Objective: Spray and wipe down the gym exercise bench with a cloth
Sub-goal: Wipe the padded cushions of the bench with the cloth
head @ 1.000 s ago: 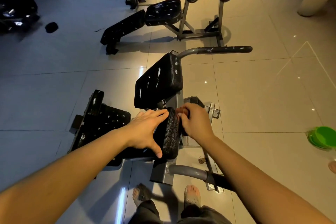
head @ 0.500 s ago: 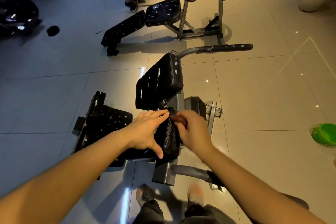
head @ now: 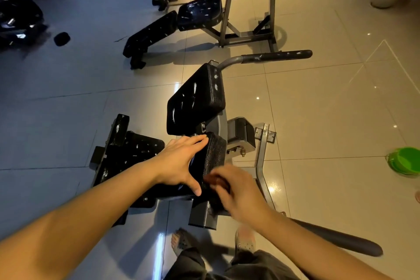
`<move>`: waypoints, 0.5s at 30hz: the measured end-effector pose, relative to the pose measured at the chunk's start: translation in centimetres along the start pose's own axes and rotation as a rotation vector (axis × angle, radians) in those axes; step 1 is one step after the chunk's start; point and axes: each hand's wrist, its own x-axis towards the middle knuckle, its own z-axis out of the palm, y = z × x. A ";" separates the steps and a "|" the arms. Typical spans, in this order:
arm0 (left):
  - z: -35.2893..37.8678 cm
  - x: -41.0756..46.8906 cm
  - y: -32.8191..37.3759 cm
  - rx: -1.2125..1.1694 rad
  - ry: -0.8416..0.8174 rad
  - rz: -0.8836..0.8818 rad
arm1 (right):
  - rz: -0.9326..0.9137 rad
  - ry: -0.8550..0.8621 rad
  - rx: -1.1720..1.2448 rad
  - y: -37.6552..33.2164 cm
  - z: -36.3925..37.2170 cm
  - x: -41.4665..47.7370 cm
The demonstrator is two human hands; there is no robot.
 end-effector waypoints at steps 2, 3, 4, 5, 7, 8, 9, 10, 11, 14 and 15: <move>0.1 0.0 0.0 0.002 0.003 0.006 | -0.069 -0.068 -0.035 0.8 -0.8 -0.2; 0.1 0.0 0.0 -0.002 0.002 0.005 | -0.064 -0.034 -0.064 1.6 -1.1 1.2; 0.1 0.1 -0.1 -0.008 0.003 0.004 | -0.027 0.028 -0.078 2.3 -1.2 3.1; 0.1 0.1 -0.1 -0.009 0.006 0.004 | 0.048 0.109 -0.096 3.0 -1.3 5.4; 0.2 0.1 -0.2 -0.005 0.012 0.009 | 0.215 0.238 -0.108 3.9 -1.5 9.2; 0.2 0.1 -0.3 -0.007 0.018 0.009 | 0.272 0.274 -0.088 3.9 -1.4 10.0; 0.3 0.0 -0.4 -0.014 0.025 0.010 | 0.289 0.284 -0.072 3.4 -1.2 10.0; 0.4 0.0 -0.6 -0.026 0.035 0.014 | 0.264 0.271 -0.055 2.5 -0.9 9.0; 0.6 0.1 -0.8 -0.042 0.049 0.018 | 0.205 0.240 -0.016 1.2 -0.5 7.5; 1.1 0.2 -1.3 -0.060 0.070 0.034 | 0.113 -0.025 0.101 -2.1 0.8 1.3; 1.3 0.2 -1.4 -0.061 0.076 0.039 | 0.140 -0.101 0.113 -2.3 0.9 0.1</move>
